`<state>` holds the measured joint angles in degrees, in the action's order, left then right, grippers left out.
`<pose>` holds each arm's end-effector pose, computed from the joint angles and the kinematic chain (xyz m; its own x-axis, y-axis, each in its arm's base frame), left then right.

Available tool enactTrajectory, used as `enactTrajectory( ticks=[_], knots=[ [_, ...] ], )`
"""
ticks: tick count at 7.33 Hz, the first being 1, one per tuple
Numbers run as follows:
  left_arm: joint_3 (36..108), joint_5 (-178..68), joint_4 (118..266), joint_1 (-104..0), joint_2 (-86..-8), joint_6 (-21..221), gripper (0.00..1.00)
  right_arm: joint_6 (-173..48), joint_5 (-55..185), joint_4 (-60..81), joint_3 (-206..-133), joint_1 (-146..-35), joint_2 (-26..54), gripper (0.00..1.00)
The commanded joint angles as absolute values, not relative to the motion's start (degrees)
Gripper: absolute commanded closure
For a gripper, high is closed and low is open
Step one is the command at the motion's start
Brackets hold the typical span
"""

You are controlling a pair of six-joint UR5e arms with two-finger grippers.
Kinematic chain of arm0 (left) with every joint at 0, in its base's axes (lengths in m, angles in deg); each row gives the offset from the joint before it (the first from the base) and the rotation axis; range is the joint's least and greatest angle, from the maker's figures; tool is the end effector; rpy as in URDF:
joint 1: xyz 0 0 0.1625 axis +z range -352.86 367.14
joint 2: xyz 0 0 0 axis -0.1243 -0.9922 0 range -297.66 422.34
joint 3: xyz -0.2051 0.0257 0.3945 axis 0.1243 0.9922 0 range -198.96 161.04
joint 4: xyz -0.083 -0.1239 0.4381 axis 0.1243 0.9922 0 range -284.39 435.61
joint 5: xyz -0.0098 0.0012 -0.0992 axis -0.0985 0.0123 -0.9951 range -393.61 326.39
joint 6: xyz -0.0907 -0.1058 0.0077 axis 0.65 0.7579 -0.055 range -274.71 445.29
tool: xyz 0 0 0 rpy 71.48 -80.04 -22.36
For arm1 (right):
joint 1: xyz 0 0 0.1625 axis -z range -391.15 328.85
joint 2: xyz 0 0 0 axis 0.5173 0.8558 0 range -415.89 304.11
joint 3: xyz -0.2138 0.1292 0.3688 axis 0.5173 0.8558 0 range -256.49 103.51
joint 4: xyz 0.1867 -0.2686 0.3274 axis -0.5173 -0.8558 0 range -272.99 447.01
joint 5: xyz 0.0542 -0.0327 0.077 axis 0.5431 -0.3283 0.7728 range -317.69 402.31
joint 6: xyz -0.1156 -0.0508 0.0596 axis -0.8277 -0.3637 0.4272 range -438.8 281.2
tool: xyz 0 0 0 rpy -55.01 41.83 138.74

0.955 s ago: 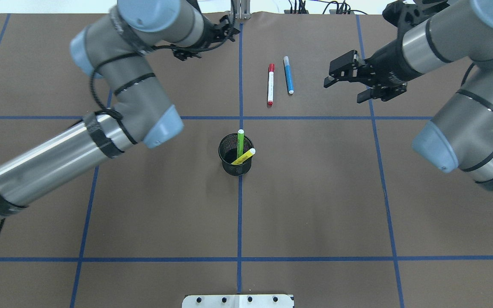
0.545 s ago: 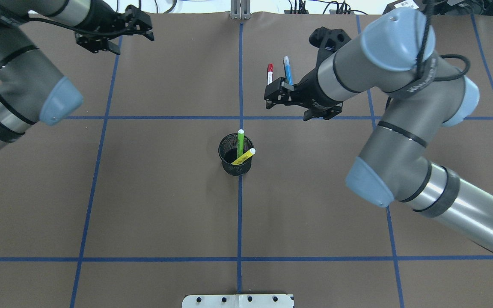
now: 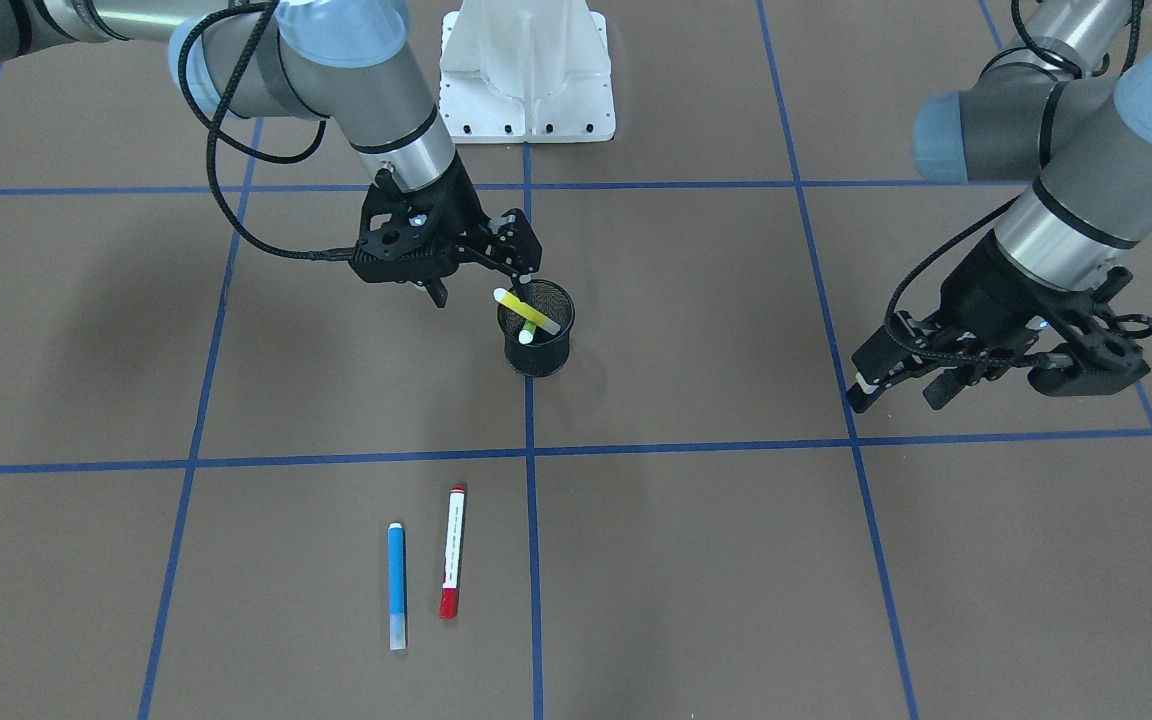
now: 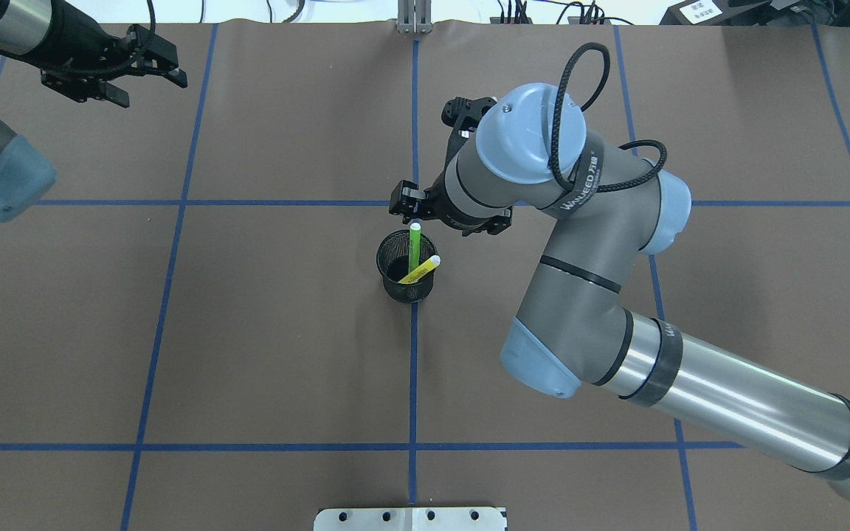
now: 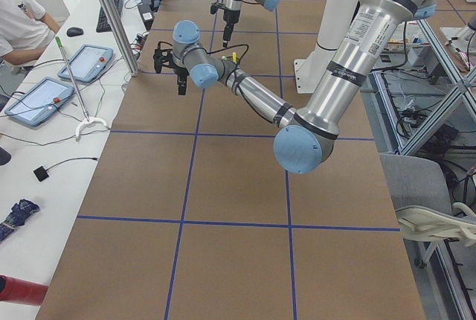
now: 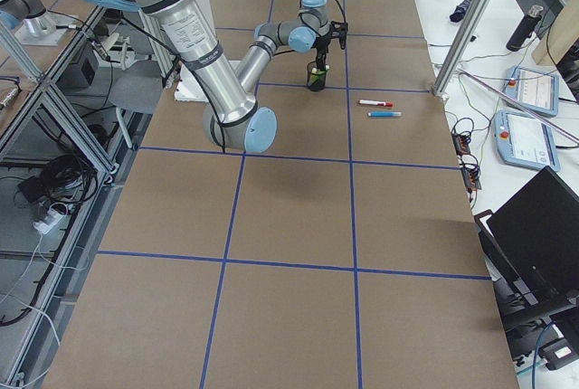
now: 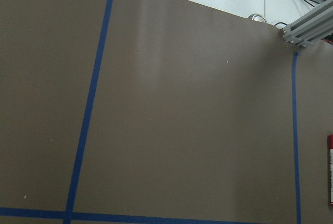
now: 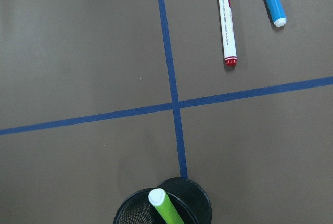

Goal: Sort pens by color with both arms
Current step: 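Move the right gripper down over the cup to the green highlighter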

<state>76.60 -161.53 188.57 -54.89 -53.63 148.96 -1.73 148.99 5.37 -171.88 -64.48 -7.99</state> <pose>0.2959 -0.6584 0.3139 0.4491 -0.0996 -0.8879 0.2933 0.9551 0.0412 -0.5878 -0.4980 0.1589 0.5305 0.0923 0.8426 -0.2147 0.9763 0.0282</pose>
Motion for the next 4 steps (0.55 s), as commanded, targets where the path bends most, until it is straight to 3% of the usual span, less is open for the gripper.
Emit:
enactTrajectory(
  ticks=[1,4],
  knots=[
    [76.7,-162.0,188.5,-55.1,-53.1,148.6,0.01,-11.8,149.0,5.2,-166.0,-63.9,-10.0,0.26],
    [76.7,-161.8,188.5,-54.9,-53.1,148.7,0.01,-15.8,152.4,4.1,-162.0,-64.2,-13.6,0.35]
  ],
)
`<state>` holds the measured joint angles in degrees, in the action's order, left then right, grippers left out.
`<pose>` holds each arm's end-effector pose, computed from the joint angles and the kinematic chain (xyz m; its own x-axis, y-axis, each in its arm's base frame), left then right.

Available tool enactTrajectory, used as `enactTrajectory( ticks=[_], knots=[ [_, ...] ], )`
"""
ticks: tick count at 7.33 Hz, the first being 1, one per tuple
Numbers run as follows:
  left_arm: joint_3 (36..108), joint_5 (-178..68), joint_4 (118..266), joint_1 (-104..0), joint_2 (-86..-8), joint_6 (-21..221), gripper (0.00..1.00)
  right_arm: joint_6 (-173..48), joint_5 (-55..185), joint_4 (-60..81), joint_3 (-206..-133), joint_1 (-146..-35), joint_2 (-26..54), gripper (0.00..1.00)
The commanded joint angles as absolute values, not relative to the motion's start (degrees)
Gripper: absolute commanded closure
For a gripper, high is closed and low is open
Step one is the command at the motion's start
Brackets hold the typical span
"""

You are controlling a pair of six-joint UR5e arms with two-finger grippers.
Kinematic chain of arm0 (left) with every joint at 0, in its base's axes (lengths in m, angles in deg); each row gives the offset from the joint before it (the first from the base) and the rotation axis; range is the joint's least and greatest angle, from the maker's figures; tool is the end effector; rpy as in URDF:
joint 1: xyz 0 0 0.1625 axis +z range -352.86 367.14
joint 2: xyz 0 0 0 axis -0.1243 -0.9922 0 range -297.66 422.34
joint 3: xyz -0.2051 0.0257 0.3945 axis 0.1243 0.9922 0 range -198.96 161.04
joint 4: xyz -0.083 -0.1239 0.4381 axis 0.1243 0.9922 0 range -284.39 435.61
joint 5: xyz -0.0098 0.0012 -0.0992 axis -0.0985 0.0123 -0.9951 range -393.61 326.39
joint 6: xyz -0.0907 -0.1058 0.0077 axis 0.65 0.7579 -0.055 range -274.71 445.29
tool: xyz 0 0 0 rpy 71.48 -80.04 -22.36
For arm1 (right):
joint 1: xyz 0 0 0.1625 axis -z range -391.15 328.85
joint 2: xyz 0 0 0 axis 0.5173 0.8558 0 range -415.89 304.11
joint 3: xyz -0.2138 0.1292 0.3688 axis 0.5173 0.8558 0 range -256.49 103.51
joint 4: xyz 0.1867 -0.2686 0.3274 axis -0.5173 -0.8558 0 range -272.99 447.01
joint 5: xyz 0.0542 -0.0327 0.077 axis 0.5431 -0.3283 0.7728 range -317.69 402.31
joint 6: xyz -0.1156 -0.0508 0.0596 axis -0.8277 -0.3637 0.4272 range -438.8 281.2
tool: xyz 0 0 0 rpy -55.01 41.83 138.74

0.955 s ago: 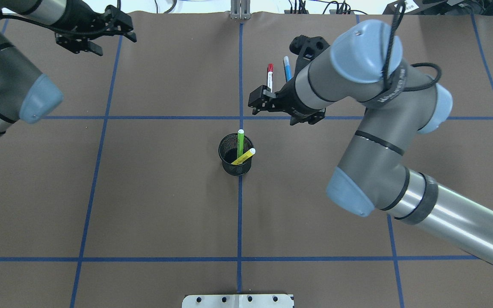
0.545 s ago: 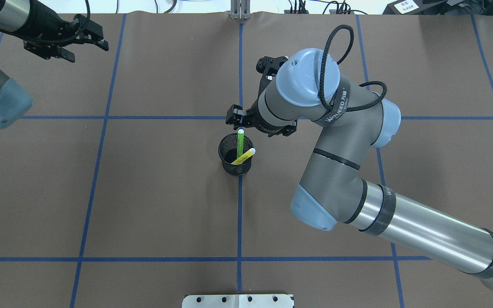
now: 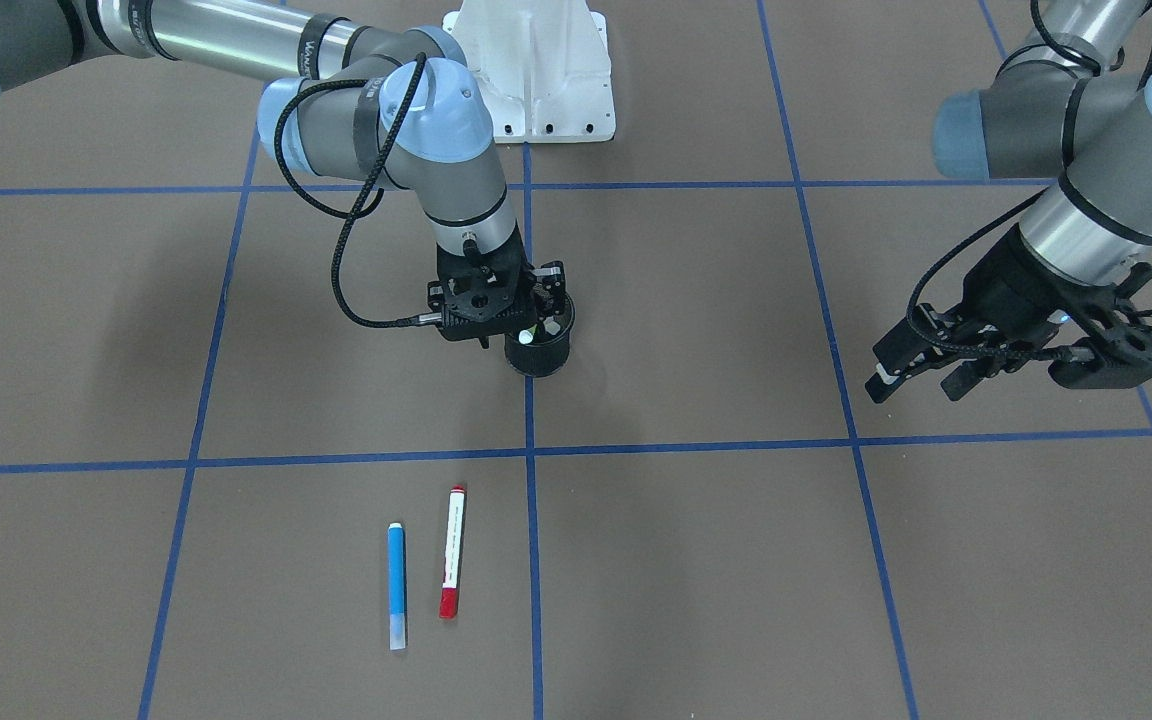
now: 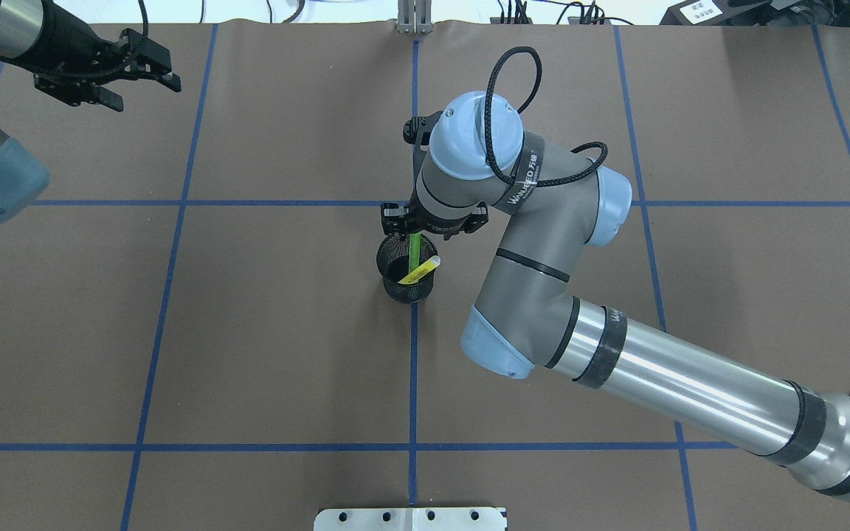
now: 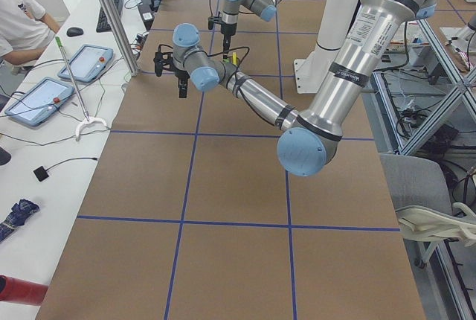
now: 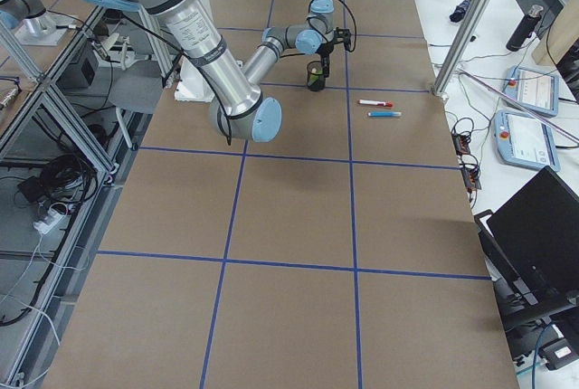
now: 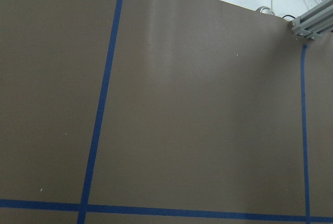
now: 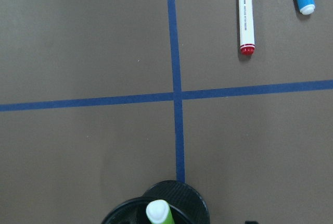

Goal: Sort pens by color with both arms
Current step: 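Move the right gripper down over the cup to the green highlighter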

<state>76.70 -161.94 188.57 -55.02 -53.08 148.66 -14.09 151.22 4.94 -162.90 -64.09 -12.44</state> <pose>0.2940 -0.6566 0.3195 0.4510 -0.1009 -0.8868 0.2875 0.9570 0.0373 -0.6346 -0.5160 0.1728 0.6083 -0.0875 0.7889 -0.0482 0.9880 0.1467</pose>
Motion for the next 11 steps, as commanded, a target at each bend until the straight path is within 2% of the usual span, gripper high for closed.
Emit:
enactTrajectory(
  ticks=[1,2,8,11],
  knots=[
    [76.7,-161.7,188.6,-54.8,-53.1,148.7,0.01,-19.4,152.4,-1.7,-162.0,-64.6,-16.4,0.37],
    [76.7,-161.7,188.6,-54.8,-53.0,148.9,0.01,-22.7,152.7,-5.2,-162.1,-65.2,-17.4,0.37],
    [76.8,-161.4,188.6,-54.9,-53.0,149.2,0.01,-23.1,152.7,-4.7,-160.2,-65.3,-17.6,0.40],
    [76.7,-161.4,188.6,-54.9,-53.0,149.2,0.01,-22.5,152.8,1.0,-157.0,-65.2,-18.3,0.42]
  ],
)
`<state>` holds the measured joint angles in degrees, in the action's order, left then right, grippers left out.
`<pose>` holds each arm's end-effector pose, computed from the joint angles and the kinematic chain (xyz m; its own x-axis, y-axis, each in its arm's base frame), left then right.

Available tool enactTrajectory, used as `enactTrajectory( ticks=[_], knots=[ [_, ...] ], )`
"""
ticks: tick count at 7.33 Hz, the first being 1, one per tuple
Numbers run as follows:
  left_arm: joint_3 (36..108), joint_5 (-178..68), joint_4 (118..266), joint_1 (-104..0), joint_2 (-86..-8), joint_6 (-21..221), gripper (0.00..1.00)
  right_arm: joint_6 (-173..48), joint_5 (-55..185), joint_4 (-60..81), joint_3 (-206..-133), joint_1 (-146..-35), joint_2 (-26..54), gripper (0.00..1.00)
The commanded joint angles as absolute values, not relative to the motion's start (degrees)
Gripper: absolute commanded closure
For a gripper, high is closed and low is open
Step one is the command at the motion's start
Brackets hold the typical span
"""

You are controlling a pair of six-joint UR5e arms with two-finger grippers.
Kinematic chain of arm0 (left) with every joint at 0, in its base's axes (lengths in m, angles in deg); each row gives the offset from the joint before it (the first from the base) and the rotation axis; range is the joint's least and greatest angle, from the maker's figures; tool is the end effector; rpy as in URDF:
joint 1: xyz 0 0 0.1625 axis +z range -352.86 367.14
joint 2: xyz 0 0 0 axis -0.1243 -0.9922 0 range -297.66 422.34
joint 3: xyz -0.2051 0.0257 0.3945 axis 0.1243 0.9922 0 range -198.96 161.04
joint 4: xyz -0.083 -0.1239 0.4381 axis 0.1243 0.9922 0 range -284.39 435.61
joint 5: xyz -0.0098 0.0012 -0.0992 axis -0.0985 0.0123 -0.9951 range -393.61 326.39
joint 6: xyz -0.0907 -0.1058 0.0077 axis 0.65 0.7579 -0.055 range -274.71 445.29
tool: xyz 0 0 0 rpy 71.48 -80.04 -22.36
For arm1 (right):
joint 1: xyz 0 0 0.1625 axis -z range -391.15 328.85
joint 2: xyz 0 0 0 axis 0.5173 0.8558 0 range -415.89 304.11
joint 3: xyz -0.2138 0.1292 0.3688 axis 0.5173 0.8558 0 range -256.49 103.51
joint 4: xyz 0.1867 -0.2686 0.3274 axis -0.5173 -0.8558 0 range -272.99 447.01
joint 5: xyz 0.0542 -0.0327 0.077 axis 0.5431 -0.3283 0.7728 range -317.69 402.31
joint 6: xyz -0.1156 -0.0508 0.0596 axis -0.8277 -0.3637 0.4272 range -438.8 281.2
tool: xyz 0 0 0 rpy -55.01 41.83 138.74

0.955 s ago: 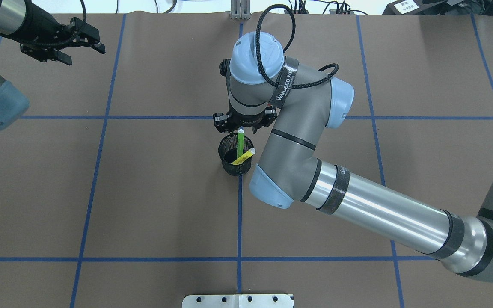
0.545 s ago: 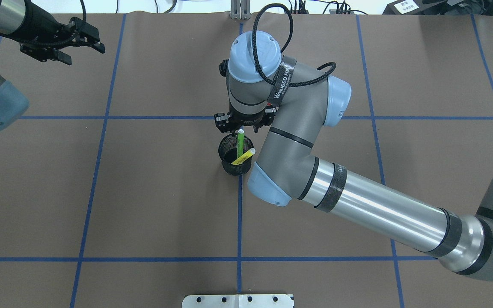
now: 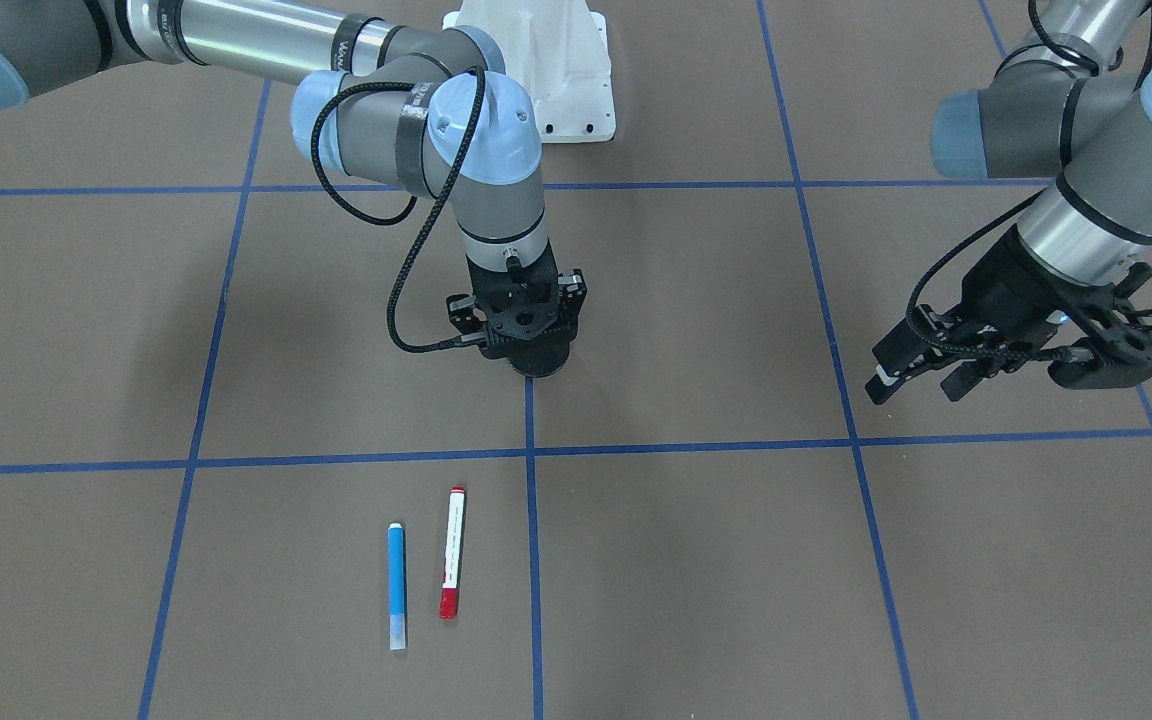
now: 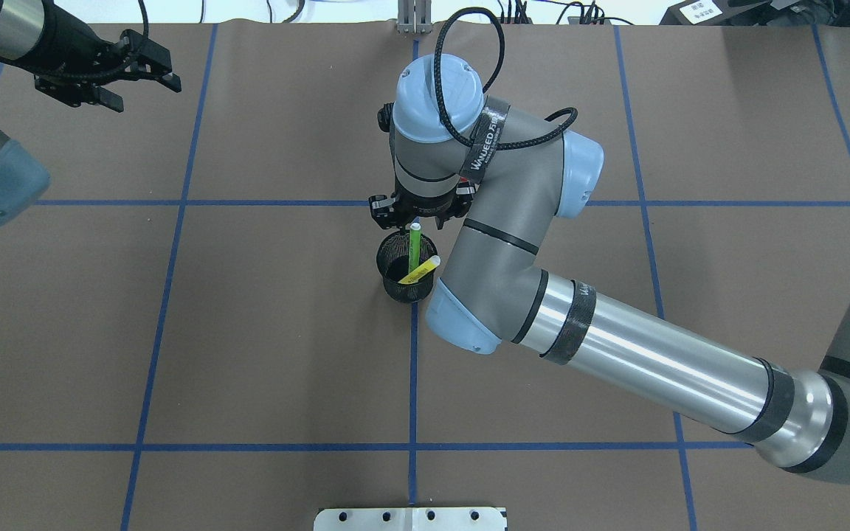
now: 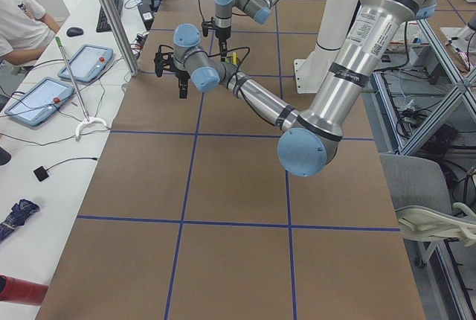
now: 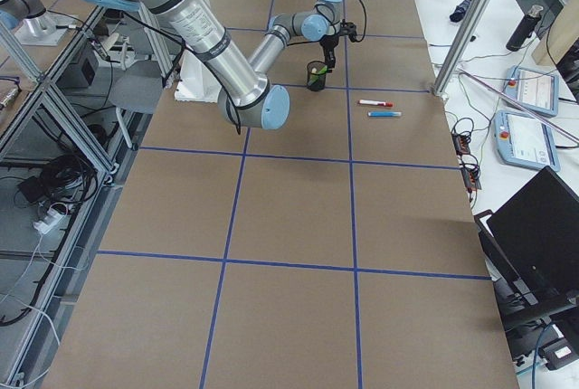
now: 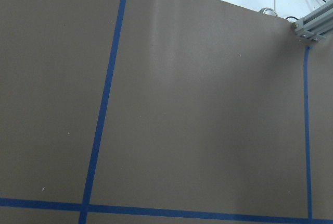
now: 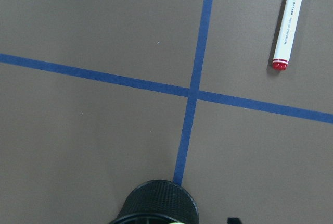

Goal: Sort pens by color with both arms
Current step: 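Move the right gripper down over the cup to the green highlighter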

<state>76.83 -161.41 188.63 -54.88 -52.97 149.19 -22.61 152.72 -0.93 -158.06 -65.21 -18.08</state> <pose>0.2946 -0.6562 0.3200 0.4514 -0.1087 -0.8857 0.2964 0.9545 0.0340 -0.6447 -0.5379 0.1488 0.6565 -0.1857 0.7311 0.0572 0.9787 0.1972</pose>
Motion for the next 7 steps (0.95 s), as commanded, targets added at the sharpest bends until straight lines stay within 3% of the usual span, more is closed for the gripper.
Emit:
enactTrajectory(
  ticks=[1,2,3,6,7],
  knots=[
    [76.7,-161.4,188.6,-54.8,-53.0,149.2,0.01,-22.5,153.2,1.0,-157.1,-65.2,-18.3,0.46],
    [76.7,-161.4,188.6,-54.8,-53.0,149.2,0.01,-22.5,153.6,1.0,-157.3,-65.3,-18.3,0.67],
    [76.7,-161.4,188.6,-54.7,-53.0,149.3,0.01,-22.5,154.5,0.8,-157.4,-65.3,-18.2,0.76],
    [76.7,-161.4,188.6,-54.6,-53.1,149.3,0.01,-22.6,155.3,0.6,-157.7,-65.7,-17.9,0.73],
    [76.7,-161.4,188.6,-54.6,-53.1,149.3,0.01,-22.5,155.3,0.5,-157.7,-65.7,-18.0,0.95]
  ],
)
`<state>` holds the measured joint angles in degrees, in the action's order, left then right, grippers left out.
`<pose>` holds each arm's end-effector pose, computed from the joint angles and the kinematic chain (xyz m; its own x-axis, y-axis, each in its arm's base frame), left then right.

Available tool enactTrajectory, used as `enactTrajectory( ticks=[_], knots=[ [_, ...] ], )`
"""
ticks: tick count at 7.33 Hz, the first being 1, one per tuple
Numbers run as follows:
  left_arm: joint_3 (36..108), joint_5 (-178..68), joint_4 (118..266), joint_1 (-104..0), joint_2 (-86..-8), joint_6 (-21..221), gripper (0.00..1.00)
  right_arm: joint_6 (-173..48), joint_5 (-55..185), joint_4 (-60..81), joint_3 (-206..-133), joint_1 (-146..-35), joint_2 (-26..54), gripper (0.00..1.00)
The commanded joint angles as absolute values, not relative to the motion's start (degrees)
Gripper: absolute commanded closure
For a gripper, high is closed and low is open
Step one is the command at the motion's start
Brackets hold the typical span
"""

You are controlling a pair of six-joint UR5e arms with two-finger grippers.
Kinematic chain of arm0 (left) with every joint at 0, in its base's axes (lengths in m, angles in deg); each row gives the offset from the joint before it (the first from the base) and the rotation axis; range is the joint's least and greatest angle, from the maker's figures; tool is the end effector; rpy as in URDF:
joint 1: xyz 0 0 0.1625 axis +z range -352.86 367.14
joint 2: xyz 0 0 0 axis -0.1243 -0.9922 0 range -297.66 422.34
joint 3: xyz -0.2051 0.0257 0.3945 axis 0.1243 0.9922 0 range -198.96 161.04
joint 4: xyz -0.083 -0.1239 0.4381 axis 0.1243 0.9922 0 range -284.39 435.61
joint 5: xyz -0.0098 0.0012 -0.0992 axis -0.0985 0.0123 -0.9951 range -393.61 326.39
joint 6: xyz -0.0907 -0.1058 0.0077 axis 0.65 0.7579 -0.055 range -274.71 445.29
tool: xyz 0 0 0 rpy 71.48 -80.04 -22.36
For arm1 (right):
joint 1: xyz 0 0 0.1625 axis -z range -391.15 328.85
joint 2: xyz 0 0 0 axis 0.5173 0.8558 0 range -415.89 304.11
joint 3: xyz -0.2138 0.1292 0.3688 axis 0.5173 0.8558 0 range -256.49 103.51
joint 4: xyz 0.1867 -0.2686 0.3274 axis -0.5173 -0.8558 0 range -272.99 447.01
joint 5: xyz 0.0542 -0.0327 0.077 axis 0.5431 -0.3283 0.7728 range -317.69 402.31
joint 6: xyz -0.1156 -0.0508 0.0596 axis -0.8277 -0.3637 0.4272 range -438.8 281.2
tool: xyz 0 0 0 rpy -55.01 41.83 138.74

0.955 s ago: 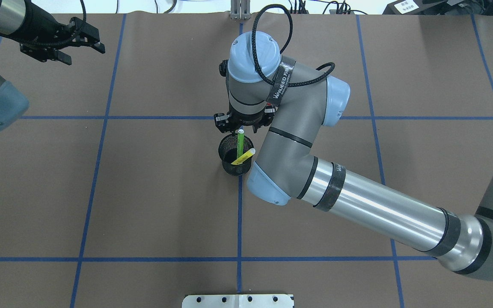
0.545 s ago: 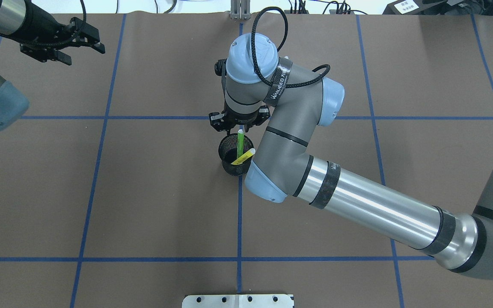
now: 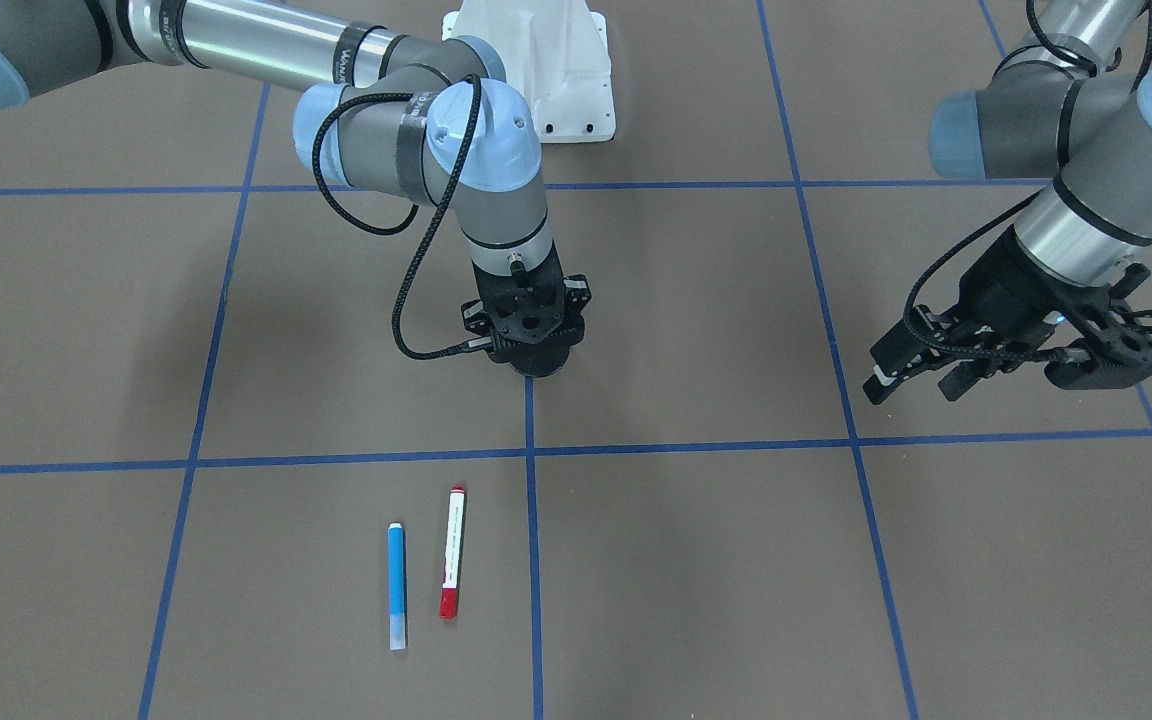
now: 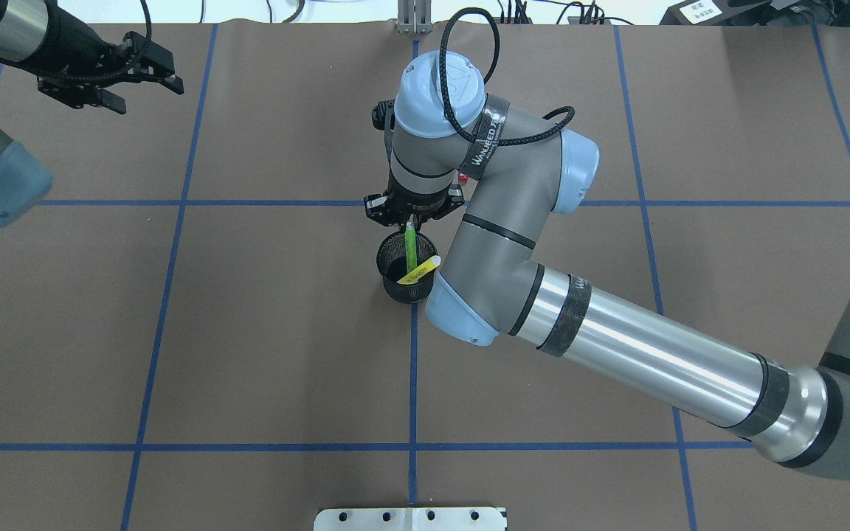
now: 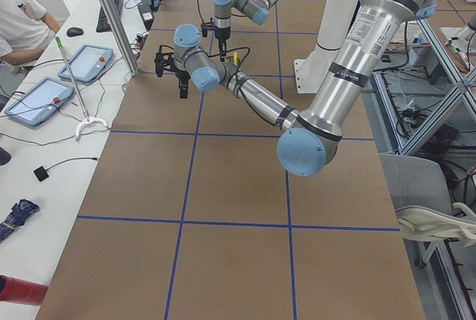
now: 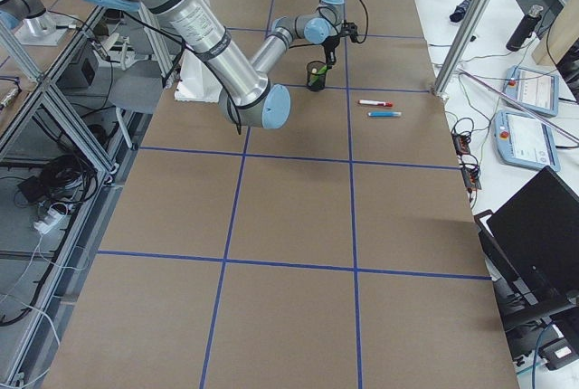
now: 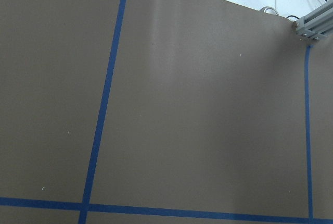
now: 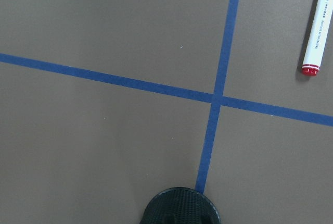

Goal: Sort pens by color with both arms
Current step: 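Grasp the green highlighter with the right gripper and lift it out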

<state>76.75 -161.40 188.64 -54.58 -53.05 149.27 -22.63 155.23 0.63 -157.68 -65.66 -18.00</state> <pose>0.2982 -0.6551 0.3197 0.4516 -0.1075 -0.8857 0.2921 0.9558 0.0329 -0.6443 -0.5387 0.1472 0.6276 -0.1908 0.7548 0.0745 0.9798 0.1858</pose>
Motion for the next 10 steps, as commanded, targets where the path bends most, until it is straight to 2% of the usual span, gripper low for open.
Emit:
enactTrajectory(
  ticks=[1,6,9,10],
  knots=[
    [76.7,-161.4,188.6,-54.6,-53.1,149.4,0.01,-22.5,155.4,0.5,-158.1,-66.4,-18.2,1.00],
    [77.0,-161.4,188.6,-54.6,-53.5,149.5,0.01,-23.2,152.8,-1.9,-170.8,-74.0,-18.4,1.00],
    [77.9,-161.4,188.6,-54.8,-53.1,149.5,0.01,-22.5,135.2,8.2,-169.6,-74.0,-17.8,1.00],
    [78.0,-161.5,188.6,-54.8,-53.1,149.5,0.01,-22.5,128.3,12.0,-166.3,-73.0,-17.8,1.00]
  ],
)
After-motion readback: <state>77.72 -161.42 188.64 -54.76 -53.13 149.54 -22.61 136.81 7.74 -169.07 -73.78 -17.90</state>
